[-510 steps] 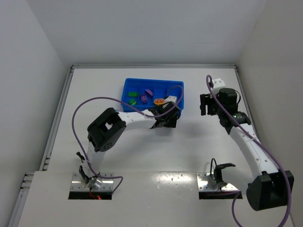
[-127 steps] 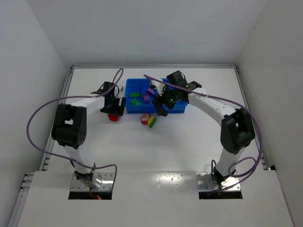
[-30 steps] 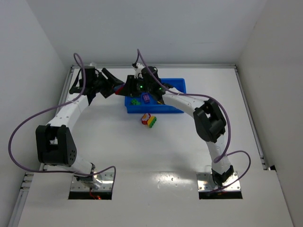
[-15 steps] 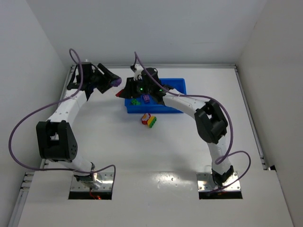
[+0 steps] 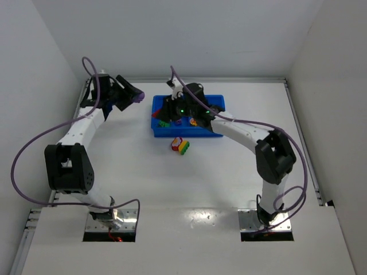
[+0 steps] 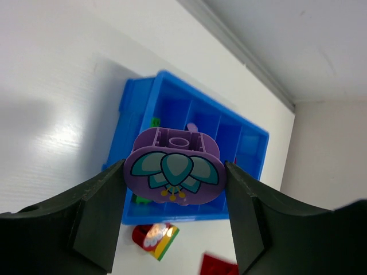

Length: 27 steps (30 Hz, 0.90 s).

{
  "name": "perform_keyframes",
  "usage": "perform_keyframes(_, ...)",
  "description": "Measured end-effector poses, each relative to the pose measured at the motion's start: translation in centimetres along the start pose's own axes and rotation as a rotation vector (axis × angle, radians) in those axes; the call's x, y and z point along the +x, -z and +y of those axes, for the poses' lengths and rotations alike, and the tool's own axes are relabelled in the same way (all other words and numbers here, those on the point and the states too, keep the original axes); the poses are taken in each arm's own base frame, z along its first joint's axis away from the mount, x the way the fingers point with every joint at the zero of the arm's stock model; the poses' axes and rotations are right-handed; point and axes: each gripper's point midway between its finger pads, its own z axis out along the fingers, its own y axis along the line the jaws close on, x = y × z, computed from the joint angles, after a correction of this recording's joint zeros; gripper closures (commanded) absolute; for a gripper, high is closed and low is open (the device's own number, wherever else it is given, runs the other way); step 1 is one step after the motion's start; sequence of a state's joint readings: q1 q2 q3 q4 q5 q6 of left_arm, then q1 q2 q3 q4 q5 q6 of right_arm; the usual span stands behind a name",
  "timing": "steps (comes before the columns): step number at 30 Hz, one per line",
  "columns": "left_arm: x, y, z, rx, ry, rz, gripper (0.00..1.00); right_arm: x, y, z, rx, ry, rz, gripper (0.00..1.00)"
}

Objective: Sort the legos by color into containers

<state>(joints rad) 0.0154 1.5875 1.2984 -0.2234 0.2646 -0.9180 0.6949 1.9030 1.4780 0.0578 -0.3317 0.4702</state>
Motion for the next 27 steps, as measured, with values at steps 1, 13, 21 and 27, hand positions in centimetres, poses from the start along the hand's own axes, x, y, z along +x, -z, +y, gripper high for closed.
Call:
perform_keyframes(1,1.1,-0.2,0.0,-0.001,-0.006,0.022,0.89,-0.2,0.9,-1.1,0.036,0.011,-0.008,1.0)
perform_keyframes(13,8.5,-1.9,-4.1,0.07,-0.115,0.166,0.89,0.1,14.4,-9.9,0.397,0.023,-0.065,1.0)
perform_keyframes(21,13.9,-6.2,-6.4,0.102,-0.237,0.261,0.89,3.2,18.1,-14.4,0.541,-0.071,-0.02,1.0)
perform_keyframes(27,15.1,-8.0,-7.3,0.111,-0.279,0.275,0.89,2.9,20.0,-17.2,0.602,-0.18,-0.06,1.0)
